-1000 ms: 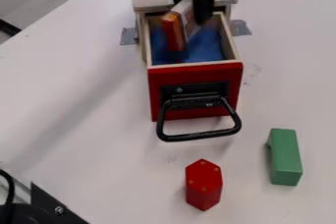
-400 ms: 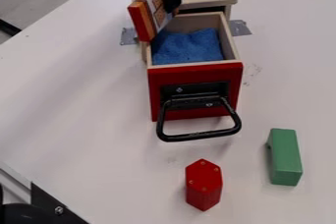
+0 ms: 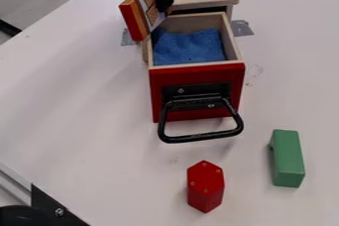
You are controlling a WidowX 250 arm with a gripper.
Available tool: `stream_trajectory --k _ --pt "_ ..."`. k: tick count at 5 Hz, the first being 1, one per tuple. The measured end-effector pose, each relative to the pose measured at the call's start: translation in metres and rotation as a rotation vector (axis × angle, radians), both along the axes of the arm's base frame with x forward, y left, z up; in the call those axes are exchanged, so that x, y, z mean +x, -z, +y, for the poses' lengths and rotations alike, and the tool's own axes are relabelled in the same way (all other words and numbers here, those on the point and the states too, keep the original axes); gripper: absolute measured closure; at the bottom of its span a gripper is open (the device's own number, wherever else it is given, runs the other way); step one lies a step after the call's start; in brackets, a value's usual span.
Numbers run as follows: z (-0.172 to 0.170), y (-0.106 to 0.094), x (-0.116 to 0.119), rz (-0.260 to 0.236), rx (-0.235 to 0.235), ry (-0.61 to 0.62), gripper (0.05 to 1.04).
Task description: Move the thing to the left side of the drawer
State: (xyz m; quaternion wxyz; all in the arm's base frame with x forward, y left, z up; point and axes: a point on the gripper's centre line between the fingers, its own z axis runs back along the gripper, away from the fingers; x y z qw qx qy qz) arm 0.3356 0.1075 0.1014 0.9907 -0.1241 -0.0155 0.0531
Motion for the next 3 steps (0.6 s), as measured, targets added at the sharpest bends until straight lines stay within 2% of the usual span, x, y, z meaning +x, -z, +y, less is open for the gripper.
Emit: stream_trajectory --k 1,2,3 --pt "0.023 0.008 -0.02 0.017 0.013 -0.053 0.727" --pt "0.073 0.031 -0.058 0.032 0.046 -0.144 0.727" --pt "0.072 0.011 -0.075 0.008 0.033 -0.095 0.727"
